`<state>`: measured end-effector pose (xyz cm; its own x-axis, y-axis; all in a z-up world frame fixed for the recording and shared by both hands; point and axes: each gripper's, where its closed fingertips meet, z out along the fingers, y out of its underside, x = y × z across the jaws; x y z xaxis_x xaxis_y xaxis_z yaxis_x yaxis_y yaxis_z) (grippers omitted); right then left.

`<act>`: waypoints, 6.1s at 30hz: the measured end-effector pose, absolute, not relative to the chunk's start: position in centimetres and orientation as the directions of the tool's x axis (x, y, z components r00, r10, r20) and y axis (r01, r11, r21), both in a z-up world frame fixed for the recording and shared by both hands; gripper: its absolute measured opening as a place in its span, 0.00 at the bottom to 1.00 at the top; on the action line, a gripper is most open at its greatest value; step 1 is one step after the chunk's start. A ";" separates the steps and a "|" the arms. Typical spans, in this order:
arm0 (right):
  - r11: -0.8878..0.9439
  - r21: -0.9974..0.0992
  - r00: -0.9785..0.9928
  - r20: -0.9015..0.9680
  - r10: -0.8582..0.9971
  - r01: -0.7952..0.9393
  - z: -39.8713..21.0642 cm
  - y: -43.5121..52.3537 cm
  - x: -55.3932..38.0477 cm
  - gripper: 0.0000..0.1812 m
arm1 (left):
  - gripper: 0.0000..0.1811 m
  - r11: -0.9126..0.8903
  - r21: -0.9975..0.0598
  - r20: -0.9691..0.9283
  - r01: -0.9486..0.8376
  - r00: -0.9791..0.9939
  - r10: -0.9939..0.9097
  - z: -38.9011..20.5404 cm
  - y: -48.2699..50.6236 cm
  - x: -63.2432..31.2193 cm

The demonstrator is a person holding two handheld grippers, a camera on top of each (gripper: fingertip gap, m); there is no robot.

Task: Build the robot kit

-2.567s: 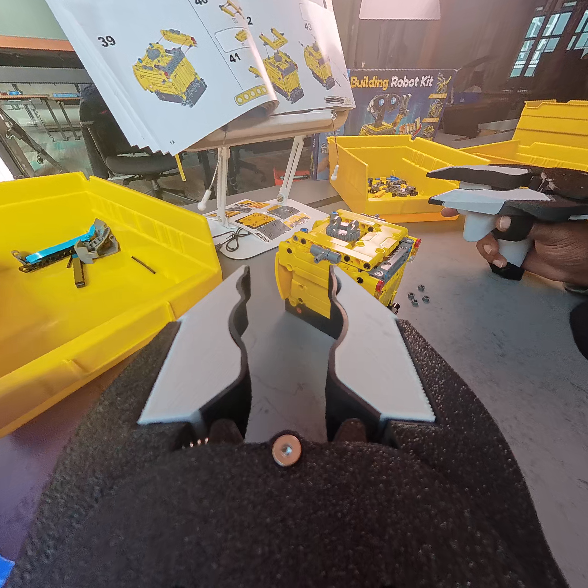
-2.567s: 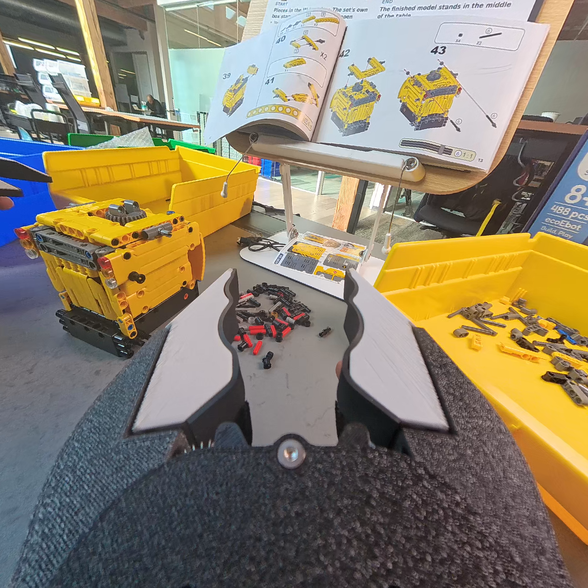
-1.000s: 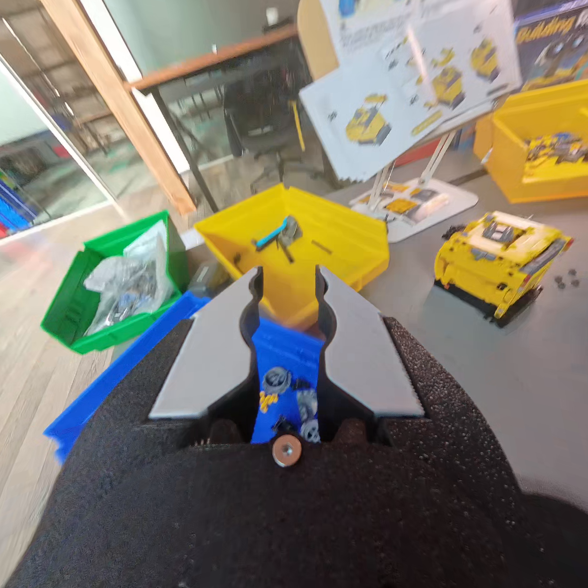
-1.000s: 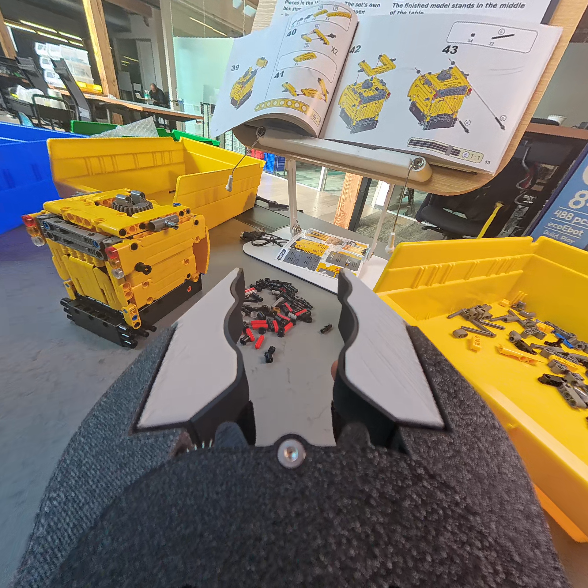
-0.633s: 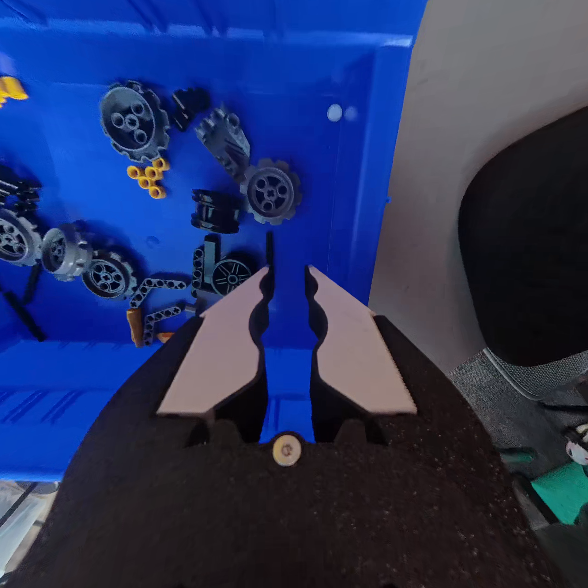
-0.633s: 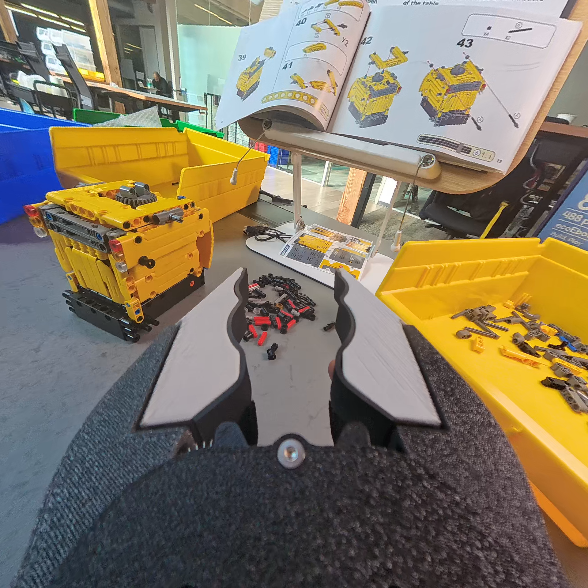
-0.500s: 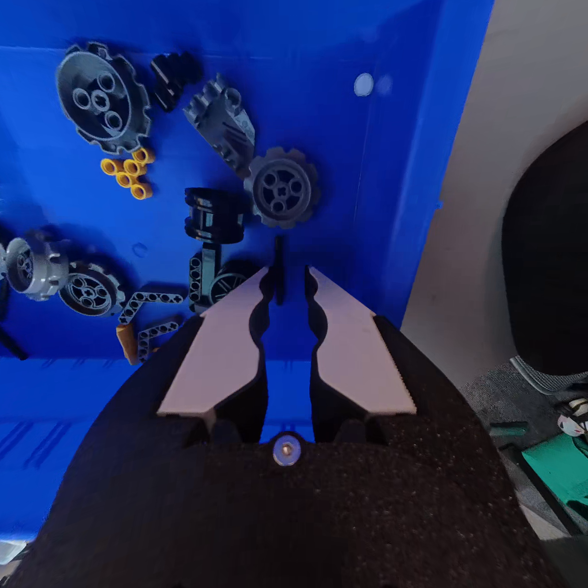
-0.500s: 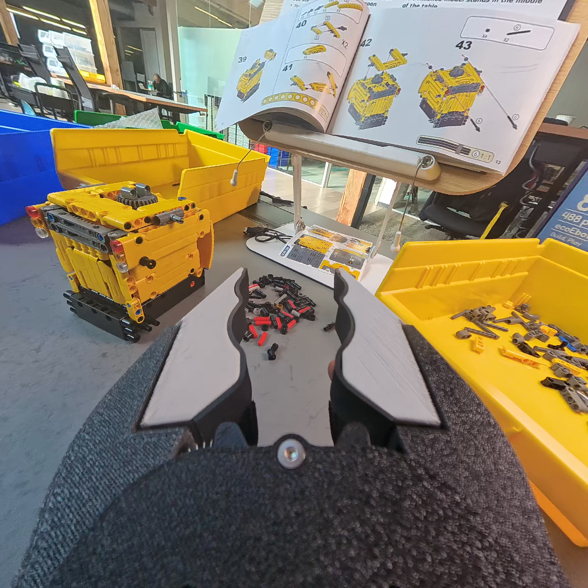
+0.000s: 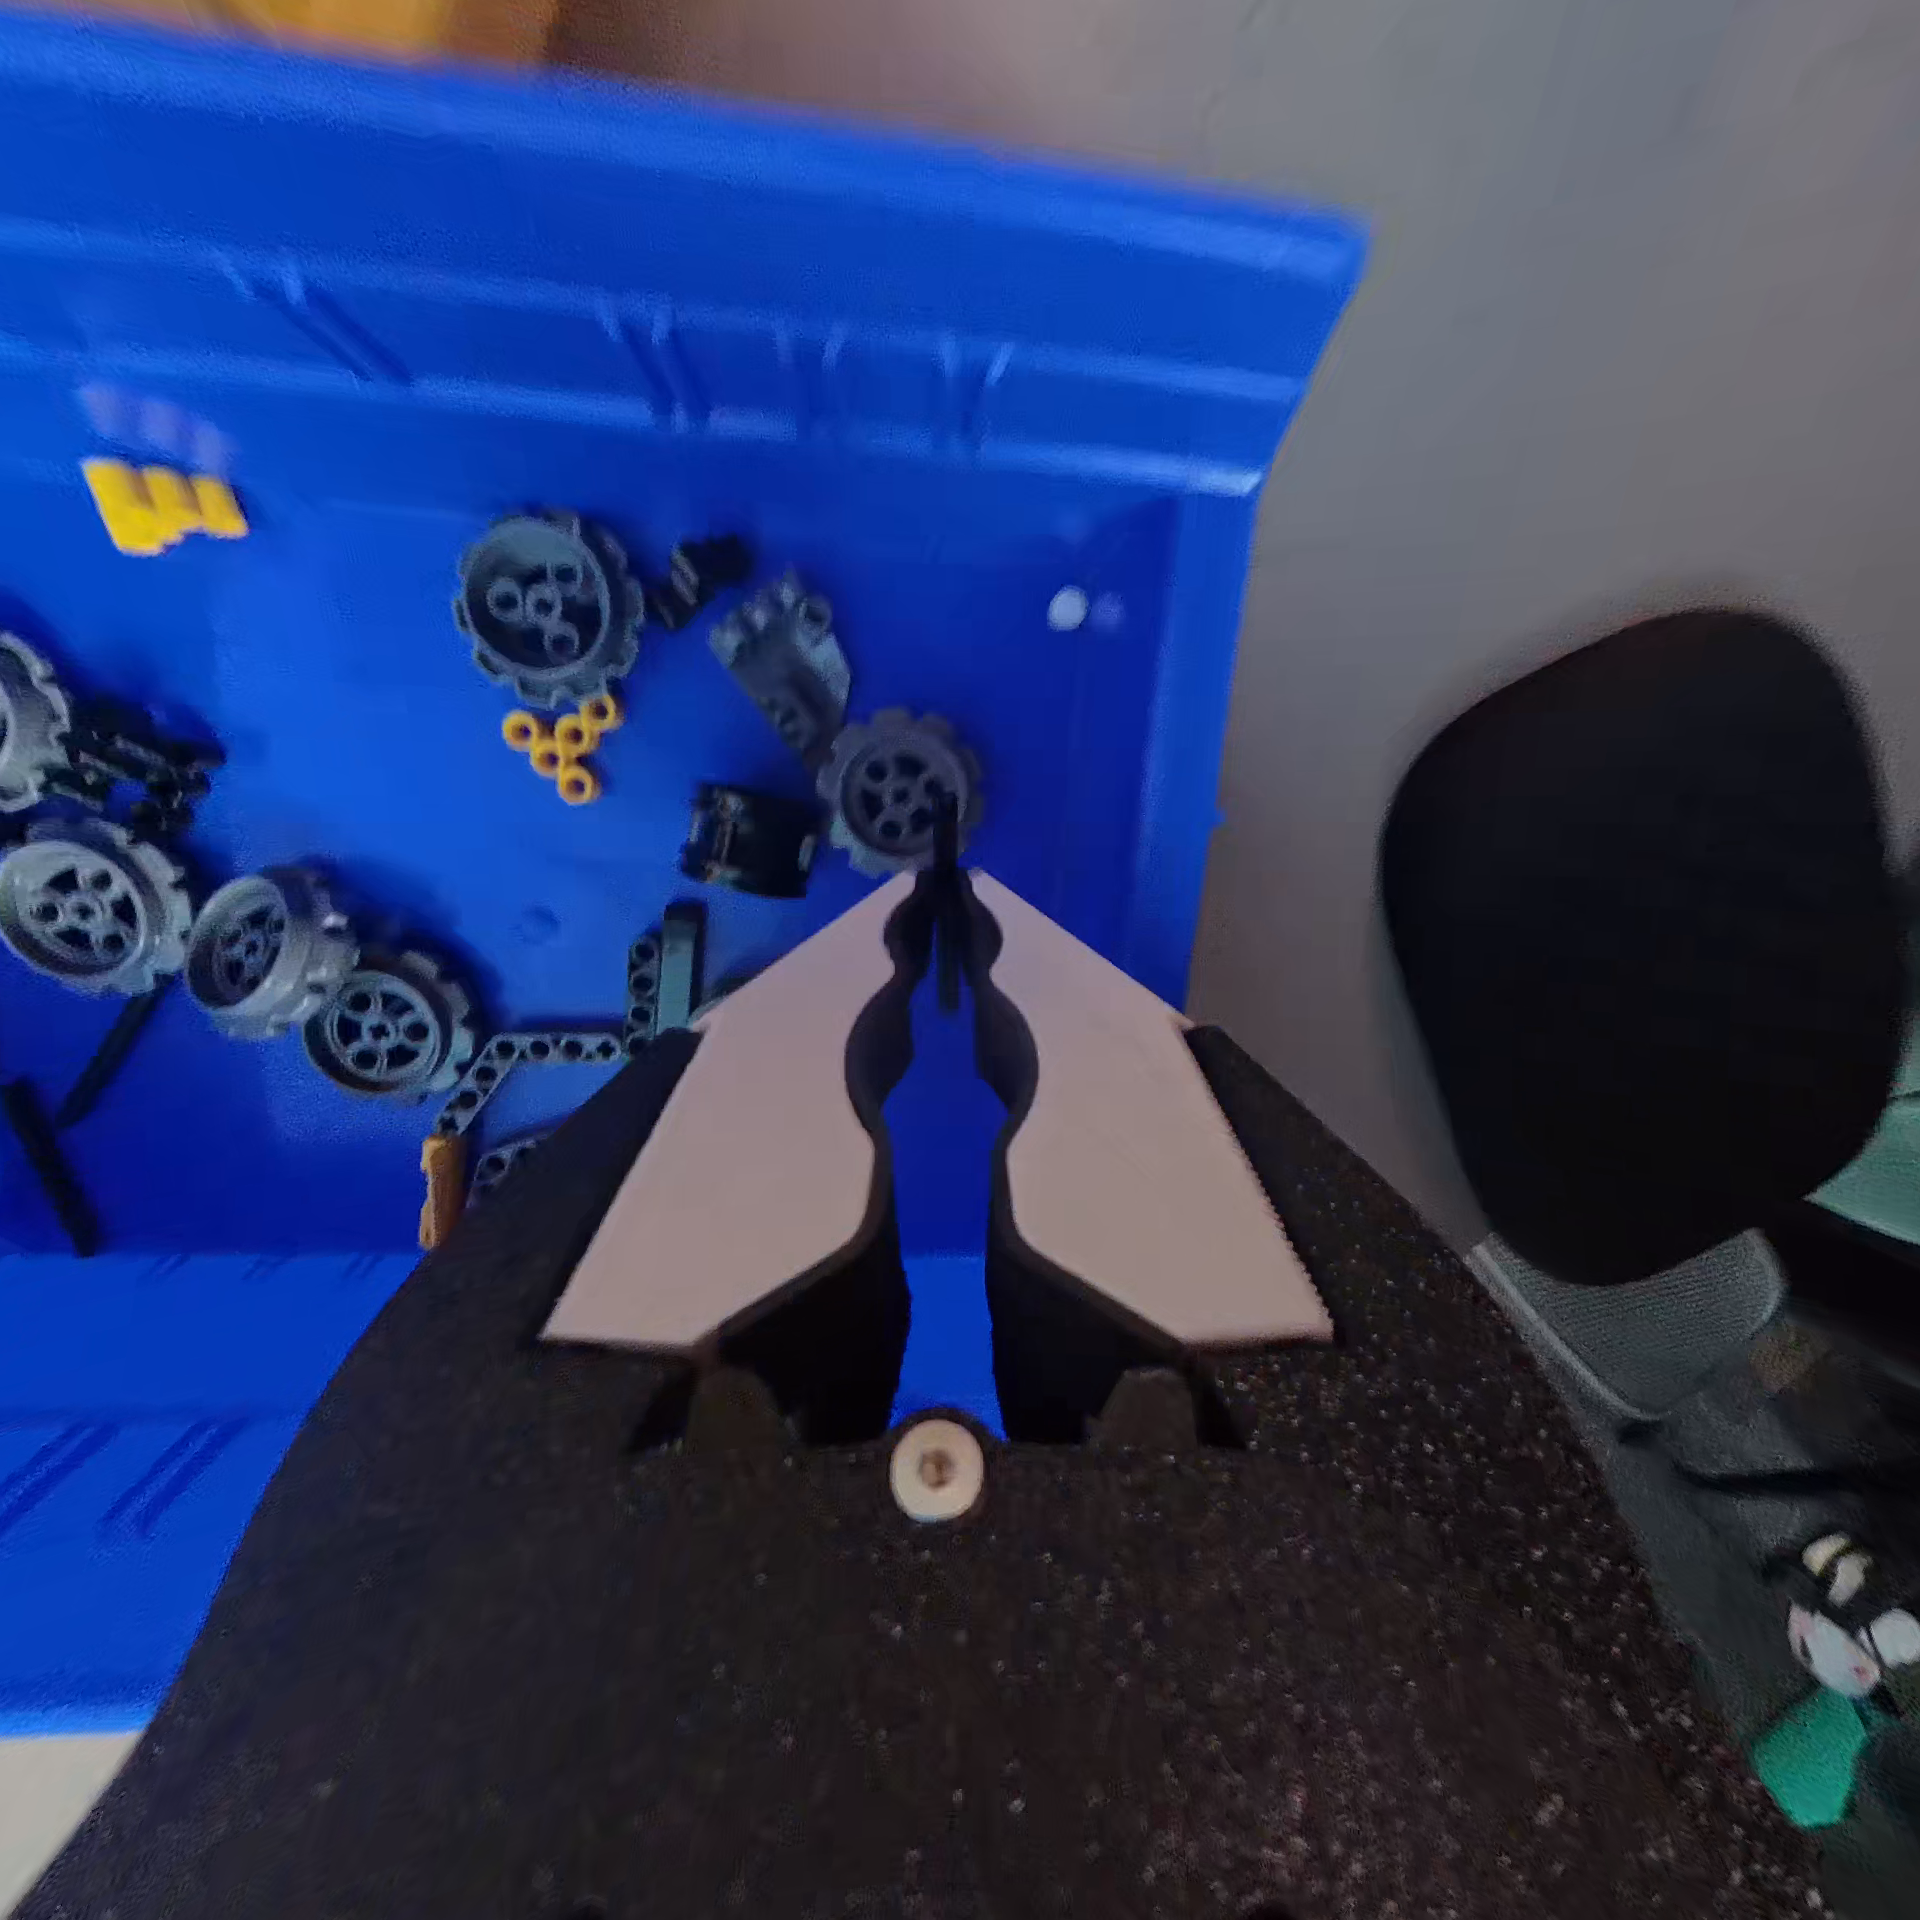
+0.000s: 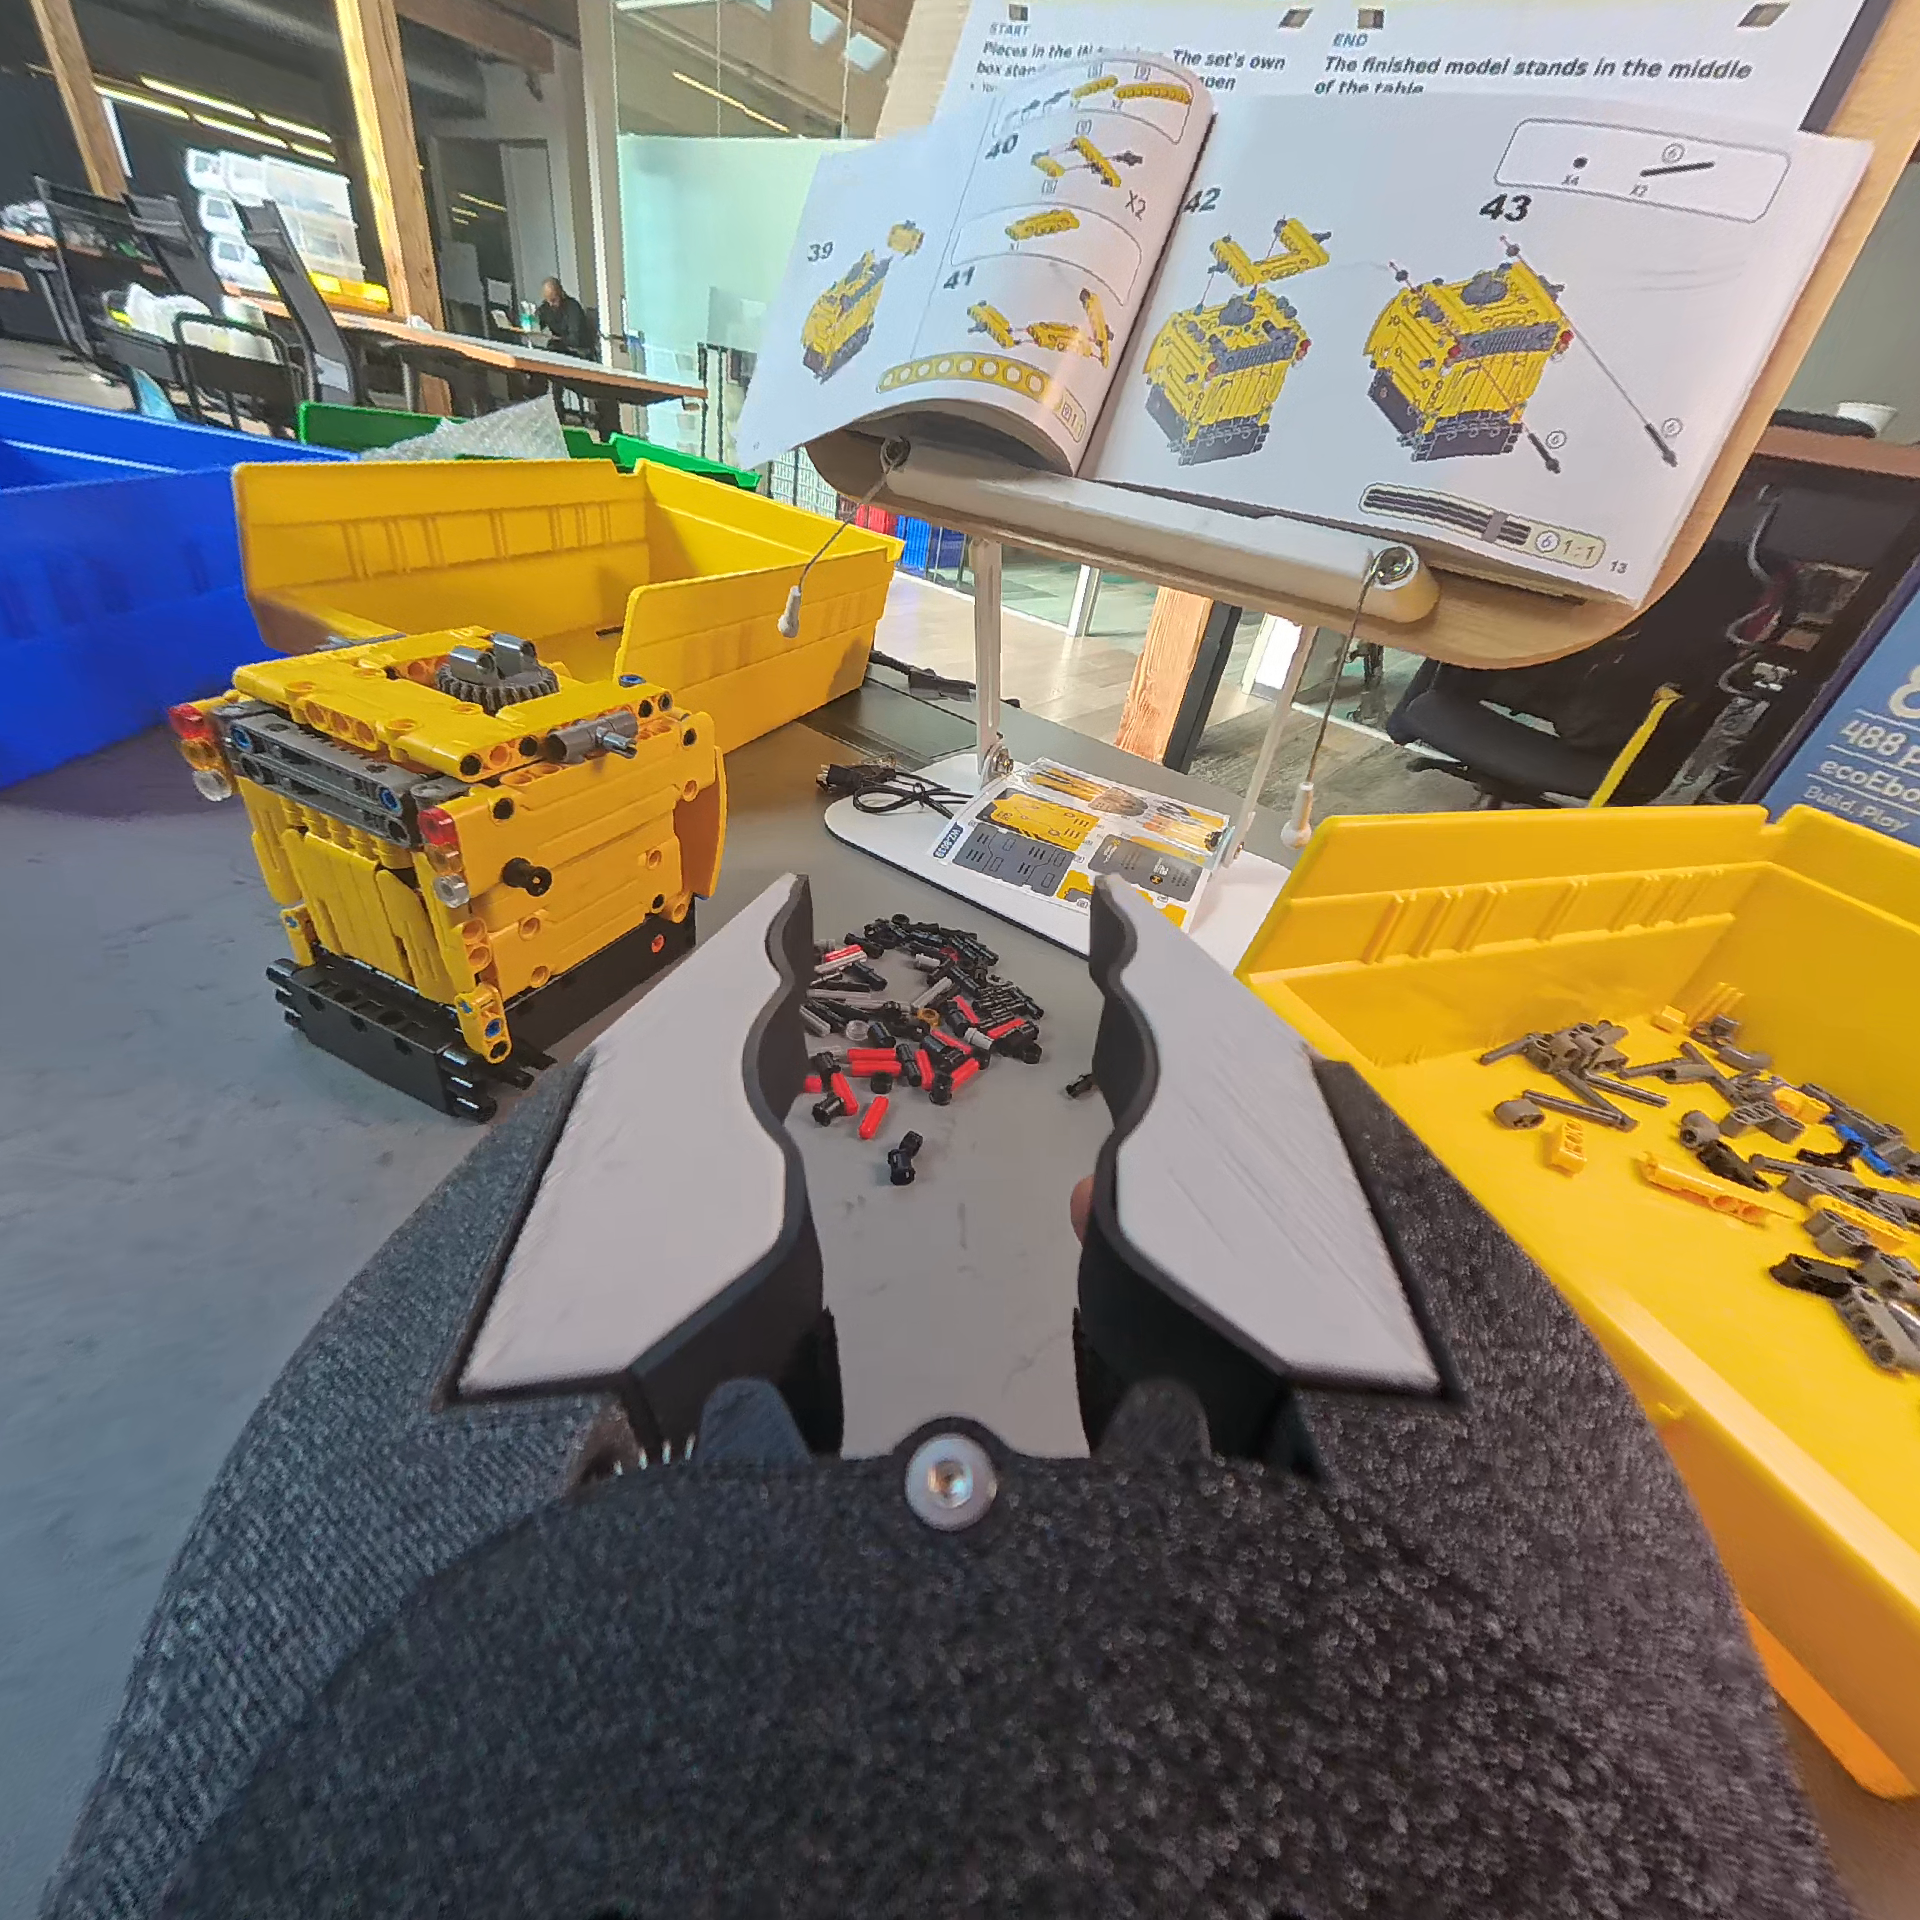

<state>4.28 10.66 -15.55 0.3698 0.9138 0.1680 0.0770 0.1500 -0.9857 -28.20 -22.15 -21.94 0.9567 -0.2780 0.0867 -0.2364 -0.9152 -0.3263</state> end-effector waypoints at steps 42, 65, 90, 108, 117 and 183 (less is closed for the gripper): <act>0.398 -0.897 -0.561 0.231 0.795 0.194 -17.5 -8.2 4.6 0.00 | 0.02 -0.636 -0.731 0.588 -0.247 0.246 -0.771 -16.6 -9.6 4.0; 0.403 -0.865 -0.569 0.179 0.803 0.298 -20.8 -7.6 3.2 0.02 | 0.08 -0.634 -0.740 0.518 -0.225 0.411 -0.751 -20.9 -8.5 2.3; 0.550 -0.628 -0.604 0.156 0.782 0.550 -26.6 -4.8 4.6 0.04 | 0.06 -0.431 -0.703 0.001 -0.565 0.606 -0.796 -26.8 -6.8 2.4; 0.538 -0.625 -0.597 0.140 0.790 0.566 -26.7 -5.0 4.7 0.02 | 0.01 -0.423 -0.718 0.014 -0.553 0.596 -0.803 -26.8 -6.8 2.8; 0.524 -0.630 -0.589 0.127 0.798 0.574 -26.7 -5.0 4.6 0.02 | 0.02 -0.416 -0.721 0.009 -0.555 0.592 -0.806 -26.8 -6.8 2.8; 0.095 -0.990 0.559 0.135 0.818 0.101 -15.9 14.2 9.4 0.48 | 0.23 -0.109 -0.994 -0.033 0.020 0.884 0.466 -14.2 -13.8 -23.8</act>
<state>9.38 14.22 -15.87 0.5593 0.8179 0.1353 0.1009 0.0949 -0.9904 -23.82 -13.81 -14.17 0.8840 0.4663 -0.0330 0.0202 -0.1087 -0.9939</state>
